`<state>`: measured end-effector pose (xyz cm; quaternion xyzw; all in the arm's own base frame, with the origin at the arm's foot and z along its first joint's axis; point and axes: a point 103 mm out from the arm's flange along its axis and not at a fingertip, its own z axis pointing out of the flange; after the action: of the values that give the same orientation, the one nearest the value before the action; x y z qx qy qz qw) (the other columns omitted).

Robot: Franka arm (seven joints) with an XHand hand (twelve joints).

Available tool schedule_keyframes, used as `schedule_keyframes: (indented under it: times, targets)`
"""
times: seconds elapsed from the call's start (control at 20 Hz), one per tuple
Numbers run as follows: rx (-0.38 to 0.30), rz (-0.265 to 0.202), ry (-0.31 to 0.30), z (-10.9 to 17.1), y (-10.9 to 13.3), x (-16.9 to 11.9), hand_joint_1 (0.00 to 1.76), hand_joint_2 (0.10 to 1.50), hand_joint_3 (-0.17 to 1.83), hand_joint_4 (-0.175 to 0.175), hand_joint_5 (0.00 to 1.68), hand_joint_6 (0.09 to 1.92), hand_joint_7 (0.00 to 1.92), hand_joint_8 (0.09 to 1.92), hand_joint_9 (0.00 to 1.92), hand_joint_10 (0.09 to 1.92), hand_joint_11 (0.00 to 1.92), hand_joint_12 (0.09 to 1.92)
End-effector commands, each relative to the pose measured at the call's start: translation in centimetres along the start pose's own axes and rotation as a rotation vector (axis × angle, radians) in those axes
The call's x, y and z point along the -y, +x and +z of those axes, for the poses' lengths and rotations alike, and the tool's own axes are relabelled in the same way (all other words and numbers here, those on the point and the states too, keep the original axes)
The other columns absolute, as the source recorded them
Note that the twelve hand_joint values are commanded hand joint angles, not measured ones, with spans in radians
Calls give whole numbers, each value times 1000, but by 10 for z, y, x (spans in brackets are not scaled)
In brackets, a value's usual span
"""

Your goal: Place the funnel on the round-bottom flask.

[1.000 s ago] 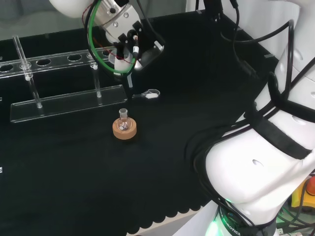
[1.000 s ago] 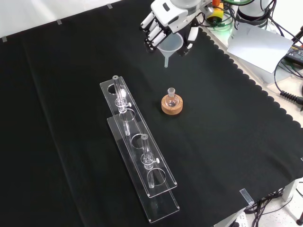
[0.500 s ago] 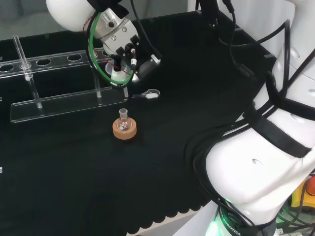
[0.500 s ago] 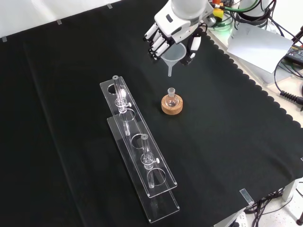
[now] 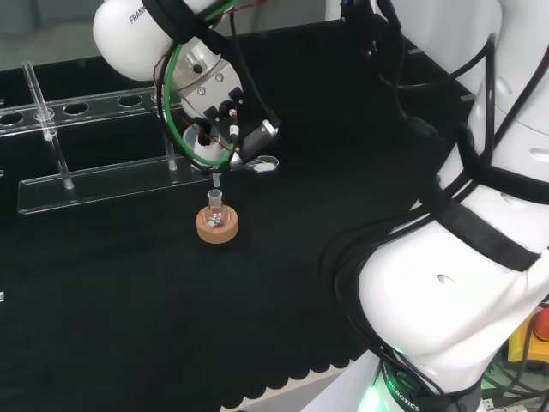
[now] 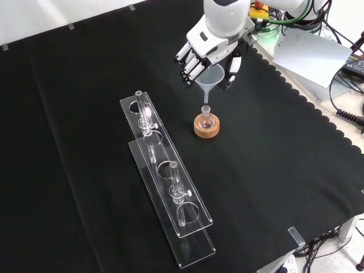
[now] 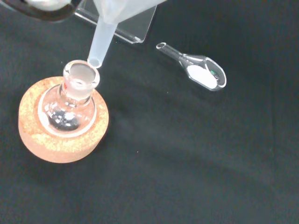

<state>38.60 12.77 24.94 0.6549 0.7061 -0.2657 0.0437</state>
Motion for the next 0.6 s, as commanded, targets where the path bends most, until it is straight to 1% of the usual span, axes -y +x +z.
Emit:
schedule_keyframes:
  times: [0.05,0.25,0.6]
  targets:
    - [-12,-3,13,7,2,-3,867,739,663,-24,777,605,732,640,1006,469,567,1269]
    - [-22,1,11,10,3,-5,867,739,665,-25,776,607,732,640,1006,470,568,1269]
    - [-9,-3,8,7,9,-7,867,739,666,-26,774,611,731,641,1005,471,568,1268]
